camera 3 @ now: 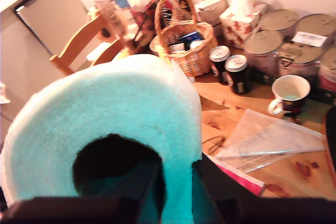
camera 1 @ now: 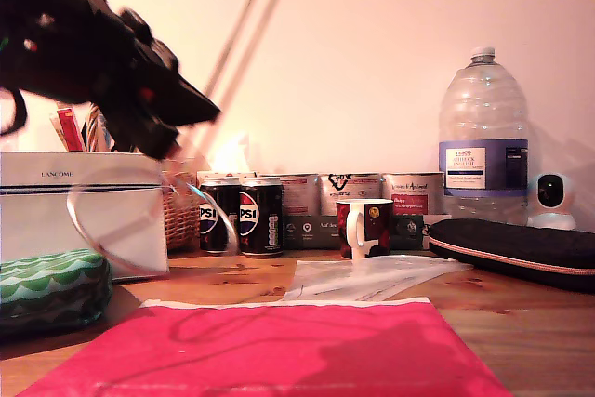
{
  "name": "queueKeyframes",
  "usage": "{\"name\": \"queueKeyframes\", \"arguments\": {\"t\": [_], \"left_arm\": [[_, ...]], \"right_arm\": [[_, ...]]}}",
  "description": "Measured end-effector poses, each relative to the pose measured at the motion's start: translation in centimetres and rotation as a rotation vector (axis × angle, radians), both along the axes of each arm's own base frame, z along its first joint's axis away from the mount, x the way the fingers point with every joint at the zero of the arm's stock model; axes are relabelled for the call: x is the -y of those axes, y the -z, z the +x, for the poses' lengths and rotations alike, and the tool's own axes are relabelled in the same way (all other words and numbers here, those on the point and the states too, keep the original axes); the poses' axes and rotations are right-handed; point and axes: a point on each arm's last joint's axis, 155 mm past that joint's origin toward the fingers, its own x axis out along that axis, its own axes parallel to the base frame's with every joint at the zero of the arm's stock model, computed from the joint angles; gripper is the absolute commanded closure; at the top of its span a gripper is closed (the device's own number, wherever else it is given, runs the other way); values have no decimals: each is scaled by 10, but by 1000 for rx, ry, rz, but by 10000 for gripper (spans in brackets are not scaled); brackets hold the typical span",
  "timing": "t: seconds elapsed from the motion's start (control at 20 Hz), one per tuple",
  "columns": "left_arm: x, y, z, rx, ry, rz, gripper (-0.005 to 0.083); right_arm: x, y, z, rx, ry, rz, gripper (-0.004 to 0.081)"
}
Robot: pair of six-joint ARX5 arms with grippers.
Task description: Insert the paper towel roll into the metallic stand.
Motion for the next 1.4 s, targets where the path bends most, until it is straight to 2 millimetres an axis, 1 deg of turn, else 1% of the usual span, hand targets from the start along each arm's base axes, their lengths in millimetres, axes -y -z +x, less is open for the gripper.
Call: {"name": "queueKeyframes", "arguments": {"t": [0.1, 0.35, 0.65, 0.85, 0.9, 1.0, 1.15, 1.4], "left_arm": [[-8, -6, 7, 25, -38, 21, 798], [-13, -35, 22, 88, -76, 14, 798], [-22, -43, 23, 107, -106, 19, 798], [-32, -69, 18, 158, -118, -32, 798], [-31, -73, 16, 167, -105, -40, 798], [-25, -73, 12, 165, -67, -41, 798], [-22, -63, 11, 136, -49, -13, 798], [-20, -69, 10, 153, -36, -30, 798]], "right_arm": [[-3, 0, -2, 0, -14, 0, 782], [-4, 1, -1, -4, -19, -2, 782], [-8, 5, 5, -18, -21, -16, 782], [-9, 7, 7, -16, -29, -29, 782], [-10, 8, 8, -18, -28, -30, 782], [-13, 10, 11, -29, -34, -36, 782], [-21, 15, 13, -46, -58, -46, 782], [-27, 15, 9, -58, -78, -37, 782]]}}
